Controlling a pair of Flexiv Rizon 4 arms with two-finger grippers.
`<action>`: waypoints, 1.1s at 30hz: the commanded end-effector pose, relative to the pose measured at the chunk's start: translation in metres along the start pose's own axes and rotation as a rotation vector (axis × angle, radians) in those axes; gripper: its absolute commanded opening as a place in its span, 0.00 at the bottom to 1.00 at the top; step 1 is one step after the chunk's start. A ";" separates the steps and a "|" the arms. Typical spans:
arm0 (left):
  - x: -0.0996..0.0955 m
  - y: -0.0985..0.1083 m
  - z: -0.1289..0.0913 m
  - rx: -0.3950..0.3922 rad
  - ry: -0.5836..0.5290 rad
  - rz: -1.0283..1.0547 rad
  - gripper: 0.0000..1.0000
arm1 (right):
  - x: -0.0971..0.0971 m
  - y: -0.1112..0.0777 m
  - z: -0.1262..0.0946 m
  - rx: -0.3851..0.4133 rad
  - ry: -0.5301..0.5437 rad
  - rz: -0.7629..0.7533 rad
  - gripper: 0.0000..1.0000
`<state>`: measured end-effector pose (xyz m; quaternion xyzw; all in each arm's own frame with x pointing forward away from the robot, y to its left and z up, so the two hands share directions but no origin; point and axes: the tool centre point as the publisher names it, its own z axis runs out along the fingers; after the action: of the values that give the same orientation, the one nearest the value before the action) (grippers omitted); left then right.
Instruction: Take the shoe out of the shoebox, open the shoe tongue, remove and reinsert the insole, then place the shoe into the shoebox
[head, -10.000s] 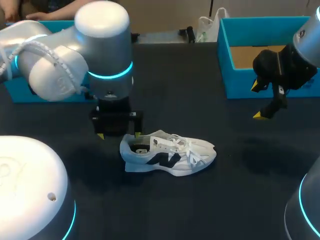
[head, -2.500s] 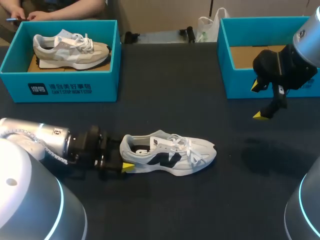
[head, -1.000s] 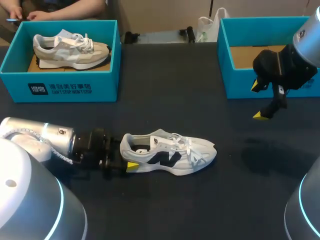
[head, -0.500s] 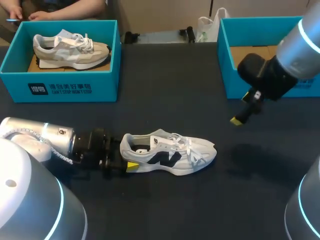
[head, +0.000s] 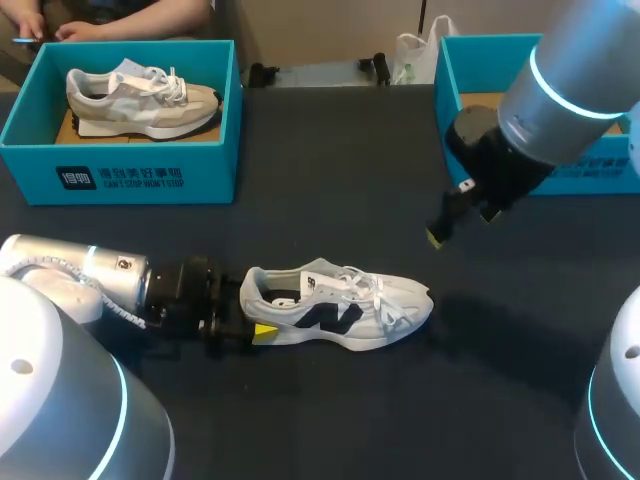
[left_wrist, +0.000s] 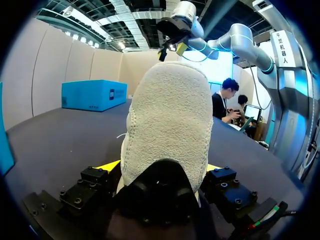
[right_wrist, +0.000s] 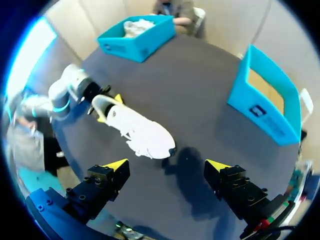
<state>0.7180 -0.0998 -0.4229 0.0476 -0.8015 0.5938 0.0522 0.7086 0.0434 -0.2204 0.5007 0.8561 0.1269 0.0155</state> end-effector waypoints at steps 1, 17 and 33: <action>-0.001 0.000 0.000 -0.004 0.001 -0.001 0.00 | 0.005 0.007 0.001 0.043 -0.027 0.046 1.00; -0.001 0.000 0.000 -0.004 0.001 -0.001 0.00 | 0.041 0.026 0.008 0.019 -0.107 0.345 1.00; -0.001 0.000 0.000 -0.004 0.001 -0.001 0.00 | 0.084 0.050 0.032 0.108 -0.292 0.528 1.00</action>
<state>0.7180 -0.0998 -0.4229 0.0475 -0.8015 0.5939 0.0522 0.7040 0.1195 -0.2250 0.7136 0.6962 0.0718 0.0312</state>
